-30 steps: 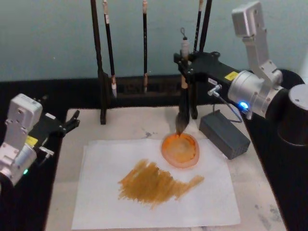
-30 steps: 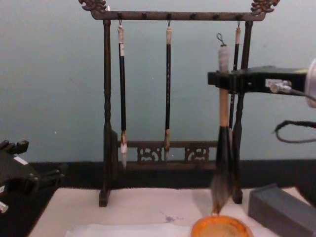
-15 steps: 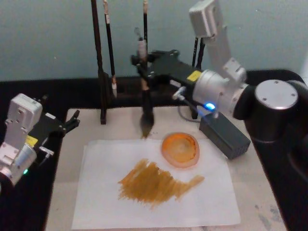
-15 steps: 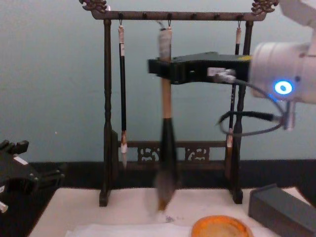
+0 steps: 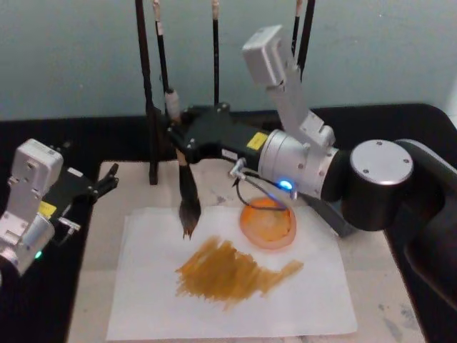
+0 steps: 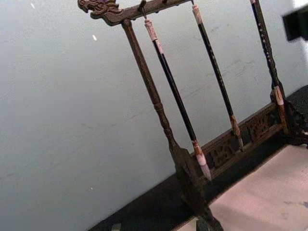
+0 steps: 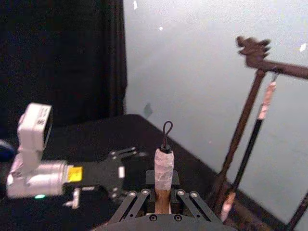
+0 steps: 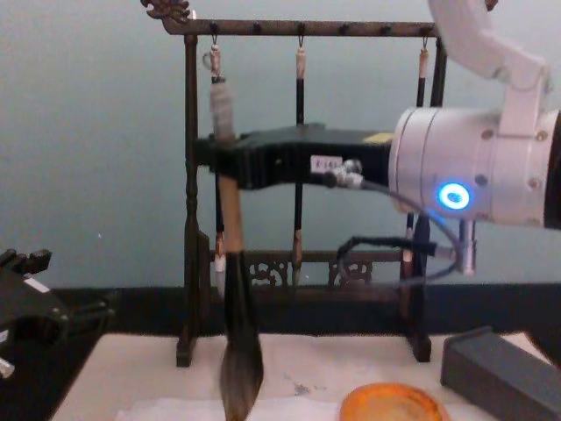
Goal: Pick up the brush from the inkstone, write on the paper, then place the brush back to its original position.
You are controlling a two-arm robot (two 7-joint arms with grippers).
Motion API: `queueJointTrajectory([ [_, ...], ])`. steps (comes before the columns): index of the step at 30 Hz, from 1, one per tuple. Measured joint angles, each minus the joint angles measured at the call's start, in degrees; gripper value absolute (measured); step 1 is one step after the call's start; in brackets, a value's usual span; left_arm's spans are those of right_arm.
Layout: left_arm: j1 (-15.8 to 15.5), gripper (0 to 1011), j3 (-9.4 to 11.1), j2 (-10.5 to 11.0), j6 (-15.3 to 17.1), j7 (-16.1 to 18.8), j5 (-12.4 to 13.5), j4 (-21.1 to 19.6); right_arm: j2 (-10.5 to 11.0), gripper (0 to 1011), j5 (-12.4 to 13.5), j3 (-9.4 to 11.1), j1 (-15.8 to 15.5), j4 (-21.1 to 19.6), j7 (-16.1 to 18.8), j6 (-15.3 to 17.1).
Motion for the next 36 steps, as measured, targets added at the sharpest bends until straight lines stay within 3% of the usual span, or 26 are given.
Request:
queueJointTrajectory([
  [6, 0.0, 1010, 0.0, 0.0, 0.0, 0.0, 0.0, 0.0, 0.1, 154, -0.4, 0.0, -1.4, -0.7, 1.1, 1.0],
  [28, 0.0, 1010, 0.0, 0.0, 0.0, 0.0, 0.0, 0.0, 3.1, 155, -4.3, 5.1, -6.7, -4.9, -2.3, 4.0],
  [36, 0.0, 1010, 0.0, 0.0, 0.0, 0.0, 0.0, 0.0, 2.6, 155, -5.2, 6.4, -7.2, -5.4, -2.0, 3.7],
])
